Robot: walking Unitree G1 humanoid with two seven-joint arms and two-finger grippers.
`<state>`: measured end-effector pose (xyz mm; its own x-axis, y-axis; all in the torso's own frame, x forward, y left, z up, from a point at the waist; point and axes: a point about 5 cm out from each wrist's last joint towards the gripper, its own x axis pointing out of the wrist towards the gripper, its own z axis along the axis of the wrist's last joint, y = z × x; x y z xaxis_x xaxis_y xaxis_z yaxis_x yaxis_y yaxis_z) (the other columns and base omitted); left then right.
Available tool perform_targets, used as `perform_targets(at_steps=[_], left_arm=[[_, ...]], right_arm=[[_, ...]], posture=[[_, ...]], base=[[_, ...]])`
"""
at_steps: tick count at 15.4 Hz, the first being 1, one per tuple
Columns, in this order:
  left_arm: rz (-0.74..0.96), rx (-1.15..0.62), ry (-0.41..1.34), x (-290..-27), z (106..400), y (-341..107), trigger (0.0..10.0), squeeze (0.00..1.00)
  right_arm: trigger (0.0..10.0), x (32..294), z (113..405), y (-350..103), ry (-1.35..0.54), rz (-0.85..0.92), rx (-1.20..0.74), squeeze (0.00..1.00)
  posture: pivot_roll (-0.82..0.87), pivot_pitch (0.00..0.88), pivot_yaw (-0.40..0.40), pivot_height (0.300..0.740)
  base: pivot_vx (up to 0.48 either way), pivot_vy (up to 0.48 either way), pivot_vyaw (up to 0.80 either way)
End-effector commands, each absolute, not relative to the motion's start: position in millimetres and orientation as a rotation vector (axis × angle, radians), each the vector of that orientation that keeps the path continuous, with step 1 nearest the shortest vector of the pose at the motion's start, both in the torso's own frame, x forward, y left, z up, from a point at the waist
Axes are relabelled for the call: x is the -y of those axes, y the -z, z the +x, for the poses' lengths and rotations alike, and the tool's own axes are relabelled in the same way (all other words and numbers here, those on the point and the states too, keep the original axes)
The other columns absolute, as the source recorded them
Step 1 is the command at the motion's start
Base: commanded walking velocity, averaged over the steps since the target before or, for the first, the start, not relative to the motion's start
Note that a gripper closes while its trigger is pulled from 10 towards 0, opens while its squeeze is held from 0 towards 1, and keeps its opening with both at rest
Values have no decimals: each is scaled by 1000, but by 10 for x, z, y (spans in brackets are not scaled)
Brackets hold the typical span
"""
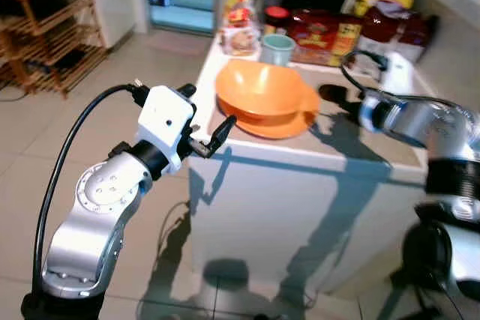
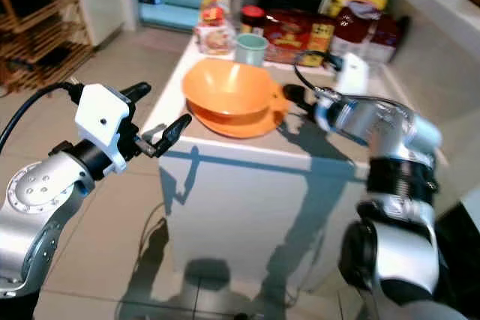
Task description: Setting the table
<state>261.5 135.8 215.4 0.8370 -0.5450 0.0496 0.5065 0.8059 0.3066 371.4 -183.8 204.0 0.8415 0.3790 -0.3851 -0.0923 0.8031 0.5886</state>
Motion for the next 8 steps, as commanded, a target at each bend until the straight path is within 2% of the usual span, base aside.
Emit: perform_targets(at_steps=[1, 8], left_arm=[[295, 145, 590, -1329, 2585, -2191, 10000, 0], [314, 170, 518, -1341, 2652, -2230, 10000, 0]], right_arm=[[10000, 1818, 3773, -2074, -286, 648, -488, 0], [10000, 1722, 3904, -1959, -243, 703, -497, 0]], posture=[[122, 0, -109, 740], [124, 0, -105, 740]], base=[[0, 0, 0], [0, 0, 0]])
